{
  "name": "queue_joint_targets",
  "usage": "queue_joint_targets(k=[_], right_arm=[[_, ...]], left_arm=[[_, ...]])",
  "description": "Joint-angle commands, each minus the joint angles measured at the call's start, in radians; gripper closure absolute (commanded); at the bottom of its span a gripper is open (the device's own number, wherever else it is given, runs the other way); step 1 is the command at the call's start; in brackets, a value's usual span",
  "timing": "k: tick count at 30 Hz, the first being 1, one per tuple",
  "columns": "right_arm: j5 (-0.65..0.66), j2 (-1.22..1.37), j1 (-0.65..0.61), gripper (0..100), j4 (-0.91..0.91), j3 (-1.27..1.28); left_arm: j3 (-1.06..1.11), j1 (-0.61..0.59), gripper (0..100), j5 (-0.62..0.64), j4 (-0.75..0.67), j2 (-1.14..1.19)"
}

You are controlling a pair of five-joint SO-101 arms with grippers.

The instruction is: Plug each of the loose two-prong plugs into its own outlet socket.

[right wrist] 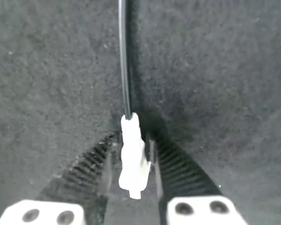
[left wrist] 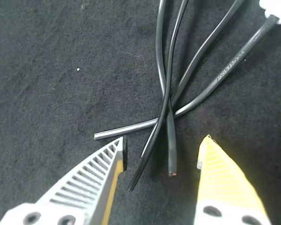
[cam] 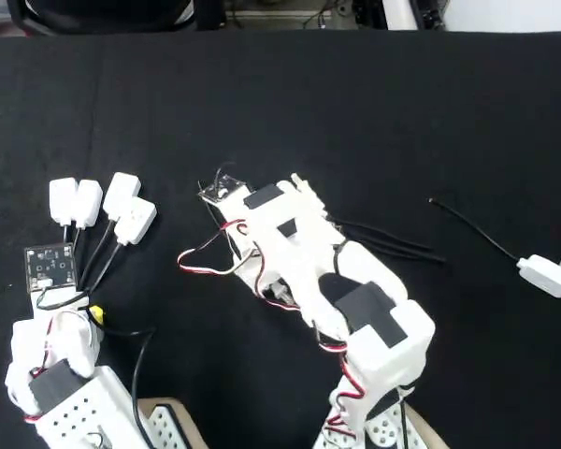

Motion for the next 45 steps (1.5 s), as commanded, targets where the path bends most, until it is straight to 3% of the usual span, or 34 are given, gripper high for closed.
queue_joint_targets(k=[1, 11, 21, 29, 37, 41, 45], right_arm=[[0.008, 0.019, 0.008, 92.9, -0.002, 0.01], [0.009, -0.337, -0.008, 93.6, 0.021, 0.125], [-0.077, -0.865, -0.017, 95.3, -0.184, 0.377], [-0.14, -1.194, -0.051, 96.2, -0.239, 0.533], [-0.175, -1.259, -0.069, 96.6, -0.453, 0.714], [-0.29, -1.259, -0.071, 98.6, -0.543, 0.722], [-0.324, -1.259, -0.074, 98.7, -0.6, 0.722]], left_arm=[[0.013, -0.002, 75, -0.008, 0.005, -0.005], [0.013, -0.002, 75, -0.008, 0.005, -0.005], [0.013, 0.001, 75, -0.008, 0.005, -0.006], [0.013, 0.001, 75, -0.008, 0.005, -0.006], [0.013, 0.001, 75, -0.008, 0.006, -0.006], [0.013, 0.001, 75, -0.008, 0.006, -0.006], [0.012, 0.054, 75, -0.008, 0.021, -0.006]])
